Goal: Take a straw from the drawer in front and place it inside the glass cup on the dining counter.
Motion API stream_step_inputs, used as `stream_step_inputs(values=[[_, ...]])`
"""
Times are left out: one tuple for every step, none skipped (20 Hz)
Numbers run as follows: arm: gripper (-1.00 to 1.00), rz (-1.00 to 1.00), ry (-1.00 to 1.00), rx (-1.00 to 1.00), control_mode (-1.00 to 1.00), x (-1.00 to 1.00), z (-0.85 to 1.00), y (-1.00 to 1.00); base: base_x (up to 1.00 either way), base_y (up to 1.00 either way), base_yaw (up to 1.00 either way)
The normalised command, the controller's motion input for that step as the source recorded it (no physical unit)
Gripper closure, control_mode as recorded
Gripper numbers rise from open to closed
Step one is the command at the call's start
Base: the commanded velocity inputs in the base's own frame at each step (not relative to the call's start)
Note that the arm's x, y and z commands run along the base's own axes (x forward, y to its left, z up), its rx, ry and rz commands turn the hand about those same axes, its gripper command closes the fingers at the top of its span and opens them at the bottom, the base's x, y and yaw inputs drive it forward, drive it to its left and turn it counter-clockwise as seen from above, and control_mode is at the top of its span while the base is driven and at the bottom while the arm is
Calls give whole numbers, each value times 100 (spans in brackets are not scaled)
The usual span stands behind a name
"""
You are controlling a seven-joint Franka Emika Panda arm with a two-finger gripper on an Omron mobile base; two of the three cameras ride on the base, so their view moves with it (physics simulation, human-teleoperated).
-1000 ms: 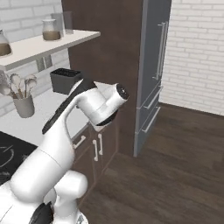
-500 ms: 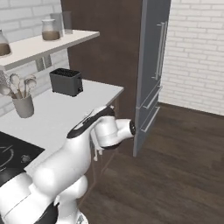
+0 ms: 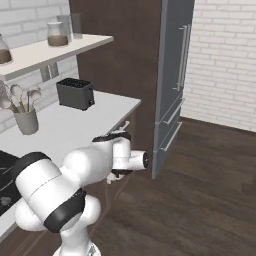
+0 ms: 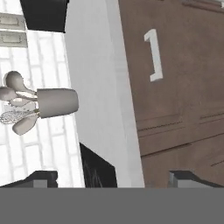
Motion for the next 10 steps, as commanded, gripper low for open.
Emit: stream_step_inputs(values=[[-100,6,-5,4,-100,29,-61,39,0,0,0],[-100,6,-8,5,-100,26,-56,36,0,0,0],[-100,7,-10,5,-100,26,-52,33,0,0,0],[-100,6,-12,5,-100,28,-47,32,0,0,0],[-100,5,-10,6,-100,36,-45,28,0,0,0],[-100,5,-7,8,-100,42,-44,21,0,0,0],[-100,4,-6,8,-100,45,-43,16,0,0,0],[-100,4,-5,8,-100,48,-43,10,0,0,0],[-100,5,-6,7,-100,44,-46,6,0,0,0],[-100,6,-7,5,-100,44,-49,4,0,0,0]])
